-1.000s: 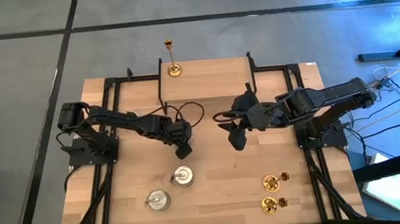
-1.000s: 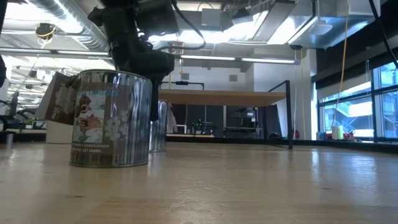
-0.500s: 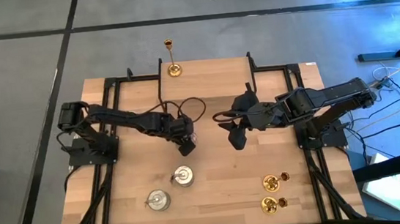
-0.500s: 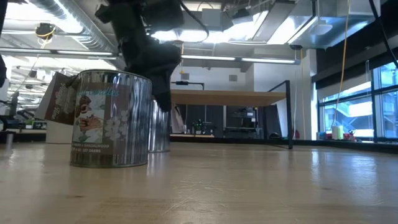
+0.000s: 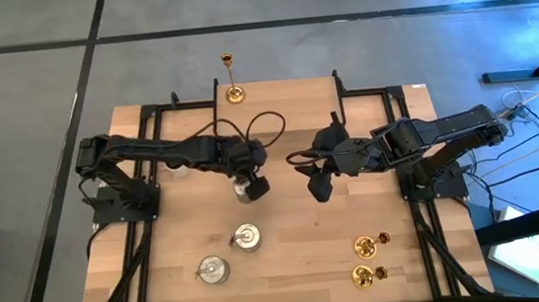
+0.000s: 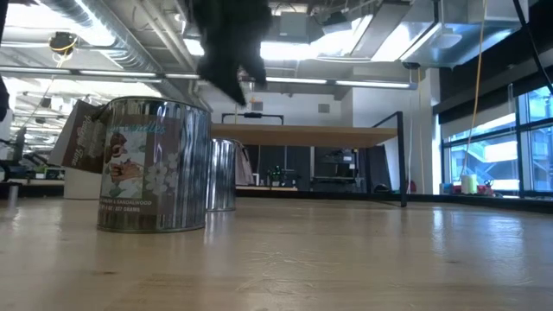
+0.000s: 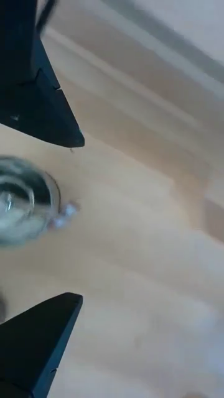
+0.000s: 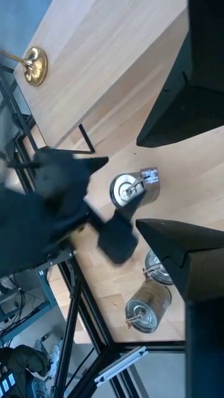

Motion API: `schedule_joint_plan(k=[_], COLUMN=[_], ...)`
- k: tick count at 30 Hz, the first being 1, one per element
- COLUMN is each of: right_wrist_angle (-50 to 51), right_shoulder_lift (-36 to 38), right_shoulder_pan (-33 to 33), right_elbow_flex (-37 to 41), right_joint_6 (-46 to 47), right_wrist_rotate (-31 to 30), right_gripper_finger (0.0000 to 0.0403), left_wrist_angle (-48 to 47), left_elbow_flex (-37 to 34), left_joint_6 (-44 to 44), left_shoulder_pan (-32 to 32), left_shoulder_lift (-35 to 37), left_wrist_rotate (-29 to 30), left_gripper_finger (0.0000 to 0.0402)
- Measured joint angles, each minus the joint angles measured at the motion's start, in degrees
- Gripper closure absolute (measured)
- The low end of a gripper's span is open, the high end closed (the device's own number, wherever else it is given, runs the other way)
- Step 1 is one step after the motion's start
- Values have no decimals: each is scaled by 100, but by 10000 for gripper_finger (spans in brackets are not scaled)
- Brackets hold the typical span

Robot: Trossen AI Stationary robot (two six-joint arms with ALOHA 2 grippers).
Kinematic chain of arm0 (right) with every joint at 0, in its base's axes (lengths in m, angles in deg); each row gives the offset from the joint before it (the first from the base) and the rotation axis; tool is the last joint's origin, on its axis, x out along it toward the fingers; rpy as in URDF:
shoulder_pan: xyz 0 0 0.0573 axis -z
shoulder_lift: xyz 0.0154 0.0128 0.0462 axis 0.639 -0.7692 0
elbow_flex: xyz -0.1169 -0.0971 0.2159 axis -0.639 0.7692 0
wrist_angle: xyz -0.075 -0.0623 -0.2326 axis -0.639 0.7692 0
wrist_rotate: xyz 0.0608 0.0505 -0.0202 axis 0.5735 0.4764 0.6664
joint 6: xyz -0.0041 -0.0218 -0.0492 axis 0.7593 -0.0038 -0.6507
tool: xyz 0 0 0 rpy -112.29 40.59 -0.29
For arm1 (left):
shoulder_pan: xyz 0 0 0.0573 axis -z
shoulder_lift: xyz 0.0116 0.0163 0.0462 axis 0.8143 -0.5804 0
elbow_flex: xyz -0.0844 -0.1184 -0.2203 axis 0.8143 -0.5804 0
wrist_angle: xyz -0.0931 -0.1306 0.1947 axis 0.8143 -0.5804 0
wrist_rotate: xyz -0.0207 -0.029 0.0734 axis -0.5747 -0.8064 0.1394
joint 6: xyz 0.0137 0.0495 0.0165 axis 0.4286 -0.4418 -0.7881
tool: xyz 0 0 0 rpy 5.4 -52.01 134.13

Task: Pick & Place candle stick holders
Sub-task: Put the top silver scented candle on the shelf

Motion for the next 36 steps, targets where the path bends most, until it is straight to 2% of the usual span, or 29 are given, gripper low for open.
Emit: schedule_joint_plan(k=[4, 6, 10, 15, 18, 22, 28, 36], right_wrist_angle=[17, 22, 55, 59, 60, 33, -510, -964], right_shoulder_lift=[0, 0, 0, 0, 0, 0, 3, 20], right_shoulder_pan=[0, 0, 2, 0, 2, 4, 3, 29], right_elbow_flex=[0, 0, 0, 0, 0, 0, 0, 0], right_joint_6=[0, 1, 0, -8, -24, -173, -495, -377], right_wrist_rotate=[0, -22, -90, -155, -169, -207, -214, -541], right_gripper_finger=[199, 199, 199, 199, 199, 199, 199, 199], left_wrist_angle=[-471, -649, -972, -1371, -1373, -1374, -1364, -1155], left_elbow_flex=[261, 242, 28, -347, -761, -1528, -2760, -4264], left_joint_6=[427, 878, 2092, 3717, 4118, 4828, 6406, 7759], left_shoulder_pan=[216, 487, 1447, 2905, 3701, 4320, 4621, 4971], left_shoulder_lift=[383, 669, 1227, 1632, 1706, 1700, 1700, 1700], left_wrist_rotate=[-169, 96, 1265, 3196, 4173, 5258, 5765, 6090], left_gripper_finger=[1, 1, 1, 1, 1, 1, 2, 2])
